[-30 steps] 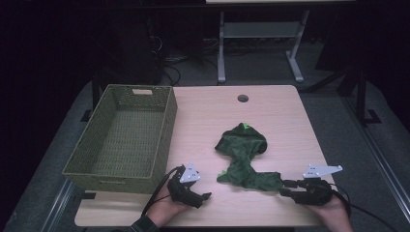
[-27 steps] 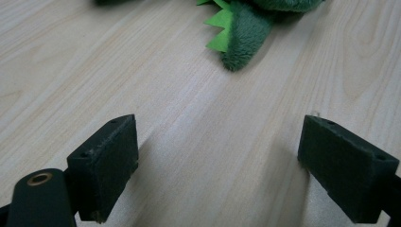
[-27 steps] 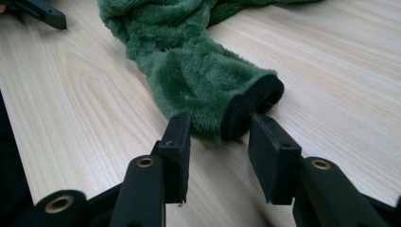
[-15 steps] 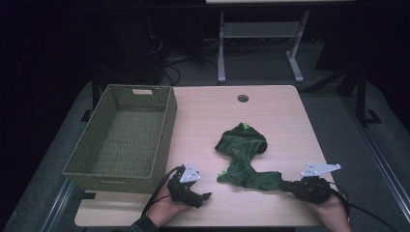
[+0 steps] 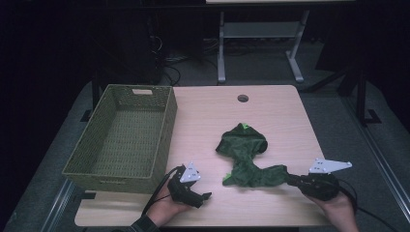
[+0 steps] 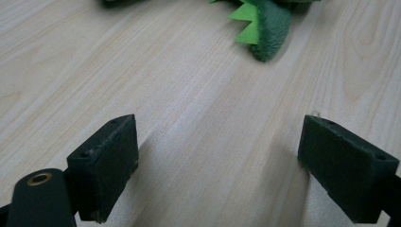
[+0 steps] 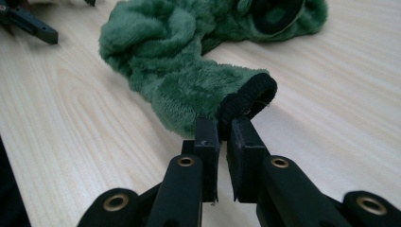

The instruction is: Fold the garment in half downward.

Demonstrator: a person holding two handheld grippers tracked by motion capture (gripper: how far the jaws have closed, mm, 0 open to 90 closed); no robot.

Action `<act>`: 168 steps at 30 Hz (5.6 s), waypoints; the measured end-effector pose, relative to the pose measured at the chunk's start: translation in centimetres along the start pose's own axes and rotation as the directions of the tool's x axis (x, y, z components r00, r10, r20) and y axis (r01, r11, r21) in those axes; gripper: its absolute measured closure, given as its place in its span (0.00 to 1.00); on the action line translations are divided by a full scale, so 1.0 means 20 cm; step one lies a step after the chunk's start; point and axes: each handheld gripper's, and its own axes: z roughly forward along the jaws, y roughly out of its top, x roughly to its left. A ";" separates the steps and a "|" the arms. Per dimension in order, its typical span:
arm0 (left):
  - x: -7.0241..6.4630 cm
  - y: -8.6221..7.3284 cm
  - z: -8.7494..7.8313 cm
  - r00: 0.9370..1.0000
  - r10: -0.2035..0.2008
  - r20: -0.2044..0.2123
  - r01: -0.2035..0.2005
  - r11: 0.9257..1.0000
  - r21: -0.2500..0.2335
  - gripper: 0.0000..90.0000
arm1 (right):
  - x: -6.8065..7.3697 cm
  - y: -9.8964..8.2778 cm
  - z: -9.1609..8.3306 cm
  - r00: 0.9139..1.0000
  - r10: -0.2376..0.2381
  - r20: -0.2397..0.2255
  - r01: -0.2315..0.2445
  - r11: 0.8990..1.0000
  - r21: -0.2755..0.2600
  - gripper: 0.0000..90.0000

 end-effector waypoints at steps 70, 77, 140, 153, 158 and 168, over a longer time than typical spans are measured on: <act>0.00 0.01 0.01 1.000 0.000 0.000 0.000 1.000 -0.001 0.14 | 0.17 0.38 0.61 0.979 -0.108 -0.173 0.134 0.980 0.146 1.00; 0.01 0.07 0.01 1.000 -0.003 0.024 0.002 0.997 0.072 0.15 | 0.14 0.42 0.48 0.987 -0.077 -0.144 0.087 0.994 0.069 0.76; 0.60 0.68 0.62 1.000 0.005 0.021 -0.006 0.999 0.046 0.65 | -0.41 0.53 0.75 0.995 0.047 0.085 -0.052 0.997 0.061 0.71; 0.59 0.71 0.59 0.998 0.008 0.060 -0.010 1.000 0.022 0.96 | -0.40 0.55 0.70 0.997 0.040 0.070 -0.043 0.998 0.039 0.96; 0.59 0.76 0.53 0.998 -0.014 0.065 0.015 1.000 -0.012 0.96 | -0.39 0.57 0.66 0.996 0.049 0.080 -0.050 0.999 0.010 0.97; 0.58 0.84 0.43 0.997 -0.043 0.060 0.047 0.997 -0.067 0.96 | -0.39 0.66 0.57 0.995 0.057 0.085 -0.054 0.998 -0.039 0.97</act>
